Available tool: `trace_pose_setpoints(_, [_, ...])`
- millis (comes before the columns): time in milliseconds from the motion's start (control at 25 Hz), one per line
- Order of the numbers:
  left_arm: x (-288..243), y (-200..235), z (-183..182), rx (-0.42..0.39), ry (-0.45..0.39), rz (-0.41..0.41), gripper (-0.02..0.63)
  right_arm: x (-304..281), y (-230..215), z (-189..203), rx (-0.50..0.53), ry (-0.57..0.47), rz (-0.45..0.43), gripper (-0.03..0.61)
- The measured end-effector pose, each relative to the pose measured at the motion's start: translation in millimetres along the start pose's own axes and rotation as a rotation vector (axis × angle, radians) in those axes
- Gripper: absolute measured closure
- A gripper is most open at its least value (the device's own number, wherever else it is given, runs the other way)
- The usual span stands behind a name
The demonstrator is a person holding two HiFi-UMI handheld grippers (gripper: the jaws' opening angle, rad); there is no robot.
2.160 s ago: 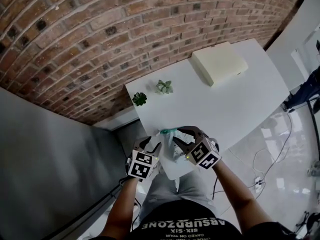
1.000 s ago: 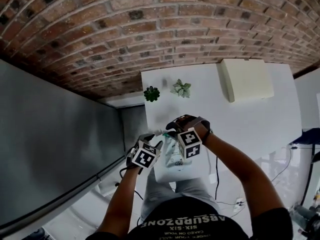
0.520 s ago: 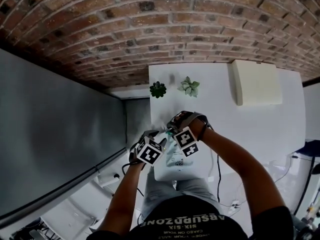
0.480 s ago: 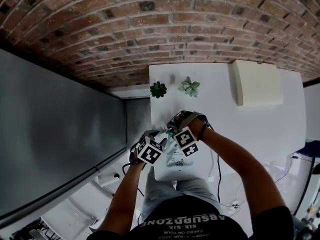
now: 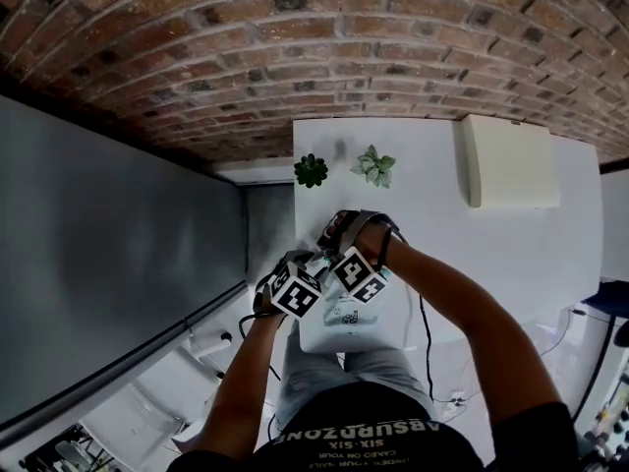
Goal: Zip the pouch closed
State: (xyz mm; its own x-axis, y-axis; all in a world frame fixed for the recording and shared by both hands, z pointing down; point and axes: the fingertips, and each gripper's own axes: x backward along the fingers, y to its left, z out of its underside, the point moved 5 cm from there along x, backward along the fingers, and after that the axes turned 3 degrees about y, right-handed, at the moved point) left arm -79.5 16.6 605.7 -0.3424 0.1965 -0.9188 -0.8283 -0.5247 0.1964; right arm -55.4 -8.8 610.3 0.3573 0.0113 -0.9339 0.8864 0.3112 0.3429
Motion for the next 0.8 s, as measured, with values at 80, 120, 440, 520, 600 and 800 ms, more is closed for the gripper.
trace_pose_setpoints(80, [-2,0,0,-0.005,0.005,0.006,0.448,-2,-1,0,0.027,-0.007,-0.005,0.512])
trace_pose_setpoints(120, [-3,0,0,-0.010,0.008,0.007,0.448,-2,-2,-1,0.039,-0.013,-0.009,0.512])
trace_pose_setpoints(440, [-7,5,0,-0.031,0.023,-0.009,0.546,-6,5,-3,0.113,-0.031,-0.046,0.529])
trace_pose_setpoints(520, [-9,5,1,-0.037,0.029,-0.001,0.555,-6,6,-2,0.117,-0.033,-0.050,0.535])
trace_pose_setpoints(600, [-10,5,2,-0.042,0.035,0.003,0.567,-6,6,-1,0.114,-0.037,-0.053,0.535])
trace_pose_setpoints(800, [-12,5,3,-0.047,0.043,0.008,0.577,-5,5,-2,0.059,-0.058,-0.064,0.535])
